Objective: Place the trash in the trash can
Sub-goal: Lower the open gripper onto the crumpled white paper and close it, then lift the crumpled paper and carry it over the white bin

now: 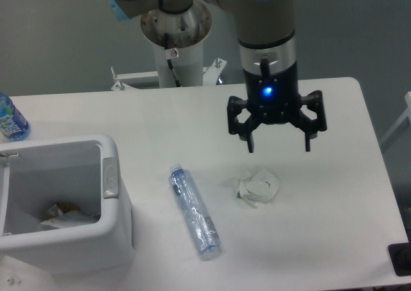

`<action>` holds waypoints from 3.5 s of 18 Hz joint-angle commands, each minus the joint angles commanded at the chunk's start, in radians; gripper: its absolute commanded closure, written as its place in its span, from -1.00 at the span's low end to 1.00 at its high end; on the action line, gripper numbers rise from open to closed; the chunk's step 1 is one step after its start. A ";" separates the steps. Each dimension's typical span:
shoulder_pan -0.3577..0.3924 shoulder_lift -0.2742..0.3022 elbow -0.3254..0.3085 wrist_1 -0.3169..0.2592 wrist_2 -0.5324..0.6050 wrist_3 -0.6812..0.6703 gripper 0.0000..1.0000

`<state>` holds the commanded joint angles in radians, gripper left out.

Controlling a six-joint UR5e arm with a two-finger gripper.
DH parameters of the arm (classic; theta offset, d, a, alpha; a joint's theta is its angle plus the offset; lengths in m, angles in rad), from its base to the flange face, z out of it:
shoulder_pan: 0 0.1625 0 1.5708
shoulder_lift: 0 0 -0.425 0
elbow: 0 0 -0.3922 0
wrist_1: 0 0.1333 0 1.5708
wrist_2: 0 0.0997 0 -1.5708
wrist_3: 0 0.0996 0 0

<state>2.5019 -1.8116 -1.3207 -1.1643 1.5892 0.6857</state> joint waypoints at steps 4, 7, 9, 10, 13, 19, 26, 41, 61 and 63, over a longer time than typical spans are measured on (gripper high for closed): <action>0.018 -0.014 -0.063 0.011 0.000 0.049 -1.00; 0.026 -0.011 -0.201 0.092 -0.002 0.051 -1.00; 0.029 -0.011 -0.279 0.202 0.002 0.046 -1.00; 0.029 -0.014 -0.313 0.231 0.002 0.048 -1.00; 0.031 -0.050 -0.371 0.244 0.005 0.061 -1.00; 0.031 -0.146 -0.407 0.249 0.006 0.057 -1.00; 0.031 -0.218 -0.420 0.307 0.012 0.037 -1.00; 0.029 -0.250 -0.410 0.347 0.014 0.008 0.96; 0.117 -0.109 -0.048 0.333 -0.431 -0.282 1.00; 0.107 -0.078 -0.026 0.336 -0.446 -0.371 1.00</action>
<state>2.6094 -1.8900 -1.3469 -0.8284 1.1429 0.3148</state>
